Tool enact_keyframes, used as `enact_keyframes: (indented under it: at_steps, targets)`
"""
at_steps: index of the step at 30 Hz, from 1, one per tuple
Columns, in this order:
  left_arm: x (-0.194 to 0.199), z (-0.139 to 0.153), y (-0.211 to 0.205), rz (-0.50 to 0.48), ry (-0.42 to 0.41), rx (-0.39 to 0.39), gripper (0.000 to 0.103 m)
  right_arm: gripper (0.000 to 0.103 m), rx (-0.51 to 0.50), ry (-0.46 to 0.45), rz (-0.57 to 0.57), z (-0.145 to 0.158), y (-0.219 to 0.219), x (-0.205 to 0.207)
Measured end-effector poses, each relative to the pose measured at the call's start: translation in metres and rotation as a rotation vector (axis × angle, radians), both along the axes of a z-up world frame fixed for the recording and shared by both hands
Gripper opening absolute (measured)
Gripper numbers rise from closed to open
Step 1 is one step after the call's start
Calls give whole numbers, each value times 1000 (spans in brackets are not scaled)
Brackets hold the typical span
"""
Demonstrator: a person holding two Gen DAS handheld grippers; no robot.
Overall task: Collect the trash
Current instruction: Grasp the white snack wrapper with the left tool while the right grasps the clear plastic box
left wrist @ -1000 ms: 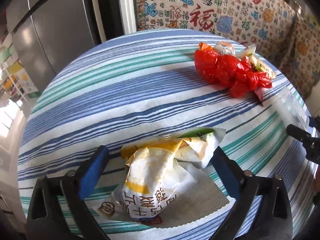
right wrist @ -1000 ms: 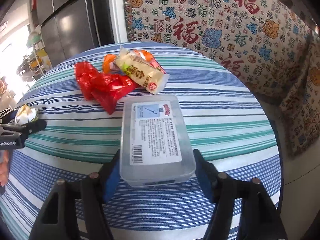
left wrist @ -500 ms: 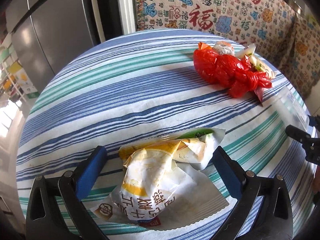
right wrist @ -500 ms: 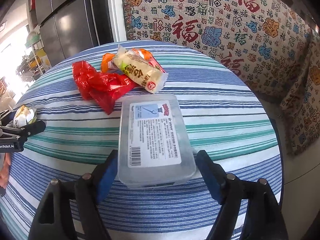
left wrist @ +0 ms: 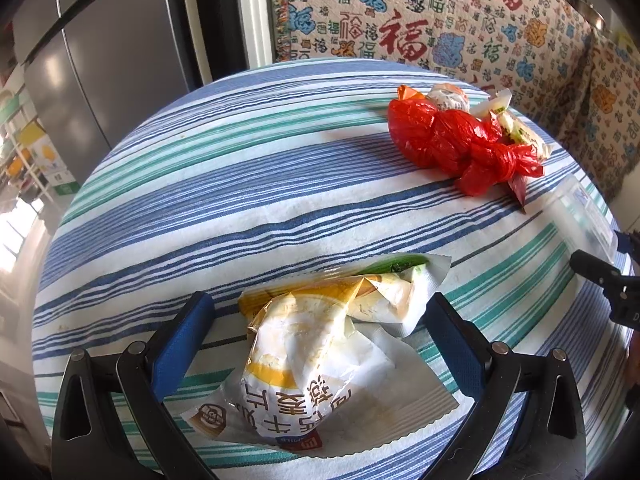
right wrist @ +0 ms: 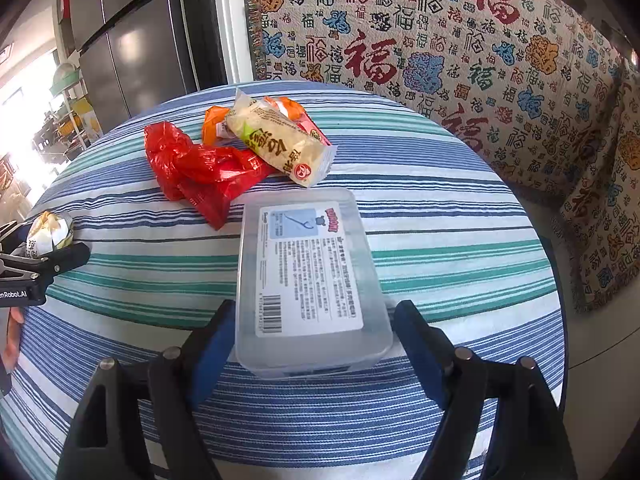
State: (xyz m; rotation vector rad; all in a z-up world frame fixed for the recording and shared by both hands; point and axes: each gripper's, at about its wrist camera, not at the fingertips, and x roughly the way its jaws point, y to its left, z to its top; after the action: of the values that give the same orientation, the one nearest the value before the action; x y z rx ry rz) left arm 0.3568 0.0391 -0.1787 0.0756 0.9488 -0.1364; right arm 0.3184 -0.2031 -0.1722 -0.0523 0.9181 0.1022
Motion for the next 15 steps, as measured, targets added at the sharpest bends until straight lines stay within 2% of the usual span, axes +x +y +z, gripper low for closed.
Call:
enact_keyframes:
  at_steps: [15]
  targets:
    - [-2,-1,0,-13,-1,-5,103,82,-1,0,0,1,-1,1]
